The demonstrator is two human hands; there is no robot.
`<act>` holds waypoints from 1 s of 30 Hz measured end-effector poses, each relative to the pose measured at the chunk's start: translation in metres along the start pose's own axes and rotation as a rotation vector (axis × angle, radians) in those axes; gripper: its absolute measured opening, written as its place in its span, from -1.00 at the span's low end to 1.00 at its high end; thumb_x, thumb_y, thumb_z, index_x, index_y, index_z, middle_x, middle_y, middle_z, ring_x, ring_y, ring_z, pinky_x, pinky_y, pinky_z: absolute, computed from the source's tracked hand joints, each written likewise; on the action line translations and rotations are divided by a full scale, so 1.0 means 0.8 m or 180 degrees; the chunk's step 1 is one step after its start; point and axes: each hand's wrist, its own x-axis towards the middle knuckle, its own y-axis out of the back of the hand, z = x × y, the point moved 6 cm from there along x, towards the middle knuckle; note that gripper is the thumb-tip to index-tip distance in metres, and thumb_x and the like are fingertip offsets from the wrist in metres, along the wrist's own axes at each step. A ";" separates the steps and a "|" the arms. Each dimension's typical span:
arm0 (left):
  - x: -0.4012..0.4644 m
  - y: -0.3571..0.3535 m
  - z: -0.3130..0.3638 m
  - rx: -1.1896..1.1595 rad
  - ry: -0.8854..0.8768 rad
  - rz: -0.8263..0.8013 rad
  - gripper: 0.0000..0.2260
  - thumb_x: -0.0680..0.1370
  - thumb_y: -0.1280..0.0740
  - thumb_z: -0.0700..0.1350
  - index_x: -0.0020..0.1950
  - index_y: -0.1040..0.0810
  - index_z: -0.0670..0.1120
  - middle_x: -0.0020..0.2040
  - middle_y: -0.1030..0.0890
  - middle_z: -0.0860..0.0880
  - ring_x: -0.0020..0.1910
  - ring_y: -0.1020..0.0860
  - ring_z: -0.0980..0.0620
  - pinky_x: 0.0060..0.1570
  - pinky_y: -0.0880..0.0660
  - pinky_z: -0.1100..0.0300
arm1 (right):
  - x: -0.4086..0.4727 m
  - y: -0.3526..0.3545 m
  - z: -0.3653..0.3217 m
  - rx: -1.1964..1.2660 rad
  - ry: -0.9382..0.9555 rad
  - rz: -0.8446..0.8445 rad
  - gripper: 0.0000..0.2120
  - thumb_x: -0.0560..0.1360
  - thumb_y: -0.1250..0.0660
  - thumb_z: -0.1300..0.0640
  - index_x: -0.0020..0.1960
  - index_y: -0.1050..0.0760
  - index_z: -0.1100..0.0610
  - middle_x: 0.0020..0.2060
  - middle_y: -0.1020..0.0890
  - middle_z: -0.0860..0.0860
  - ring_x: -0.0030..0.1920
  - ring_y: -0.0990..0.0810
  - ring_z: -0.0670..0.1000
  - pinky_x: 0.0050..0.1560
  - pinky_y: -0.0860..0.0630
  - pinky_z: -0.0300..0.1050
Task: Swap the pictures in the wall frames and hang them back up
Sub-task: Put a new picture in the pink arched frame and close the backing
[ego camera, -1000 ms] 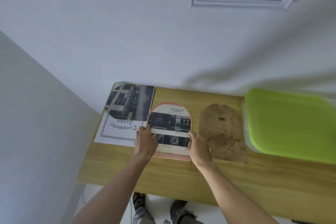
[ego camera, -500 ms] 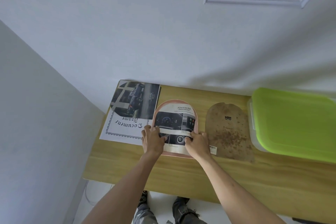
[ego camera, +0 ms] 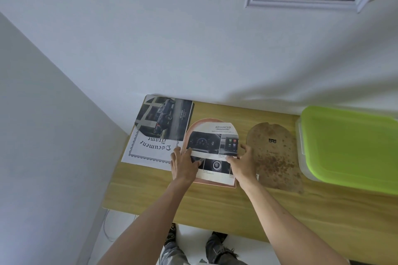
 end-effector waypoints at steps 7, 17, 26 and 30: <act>-0.015 0.023 0.012 -0.0458 -0.0177 0.0416 -0.59 0.58 -0.26 0.07 0.39 -0.40 -0.05 0.35 -0.36 -0.11 0.33 -0.30 -0.12 0.29 -0.37 -0.12 | 0.005 0.025 0.002 0.0370 -0.0268 -0.0671 -0.68 0.50 -0.36 0.42 0.13 -0.52 0.08 -0.01 -0.68 0.06 -0.05 -0.69 0.08 -0.09 -0.61 0.02; -0.049 0.027 0.031 -0.2235 0.0160 -0.0054 -0.90 0.51 -0.41 -0.16 0.00 -0.65 -0.02 -0.17 -0.71 0.00 -0.19 -0.69 -0.01 -0.10 -0.65 -0.02 | -0.009 0.082 0.021 0.0339 -0.0115 -0.0715 -0.73 0.49 -0.40 0.35 0.09 -0.57 0.06 -0.03 -0.72 0.07 -0.08 -0.73 0.10 -0.16 -0.61 -0.01; -0.113 -0.032 0.078 -0.2021 -0.0206 -0.1076 -0.92 0.55 -0.35 -0.23 -0.07 -0.64 -0.11 -0.14 -0.69 -0.09 -0.15 -0.68 -0.10 -0.11 -0.64 0.01 | -0.064 0.192 0.095 -0.0036 -0.0321 -0.0104 -0.90 0.48 -0.42 0.28 -0.02 -0.61 0.16 -0.14 -0.72 0.04 -0.23 -0.66 -0.06 -0.30 -0.42 -0.23; -0.151 -0.086 0.107 -0.1680 -0.0201 -0.1399 -0.95 0.53 -0.37 -0.21 -0.07 -0.63 -0.14 -0.11 -0.69 -0.10 -0.15 -0.68 -0.08 -0.12 -0.65 0.01 | -0.077 0.258 0.138 -0.0163 -0.0415 0.0177 -0.84 0.44 -0.44 0.30 -0.01 -0.59 0.13 -0.11 -0.71 0.07 -0.18 -0.69 0.02 -0.23 -0.49 -0.12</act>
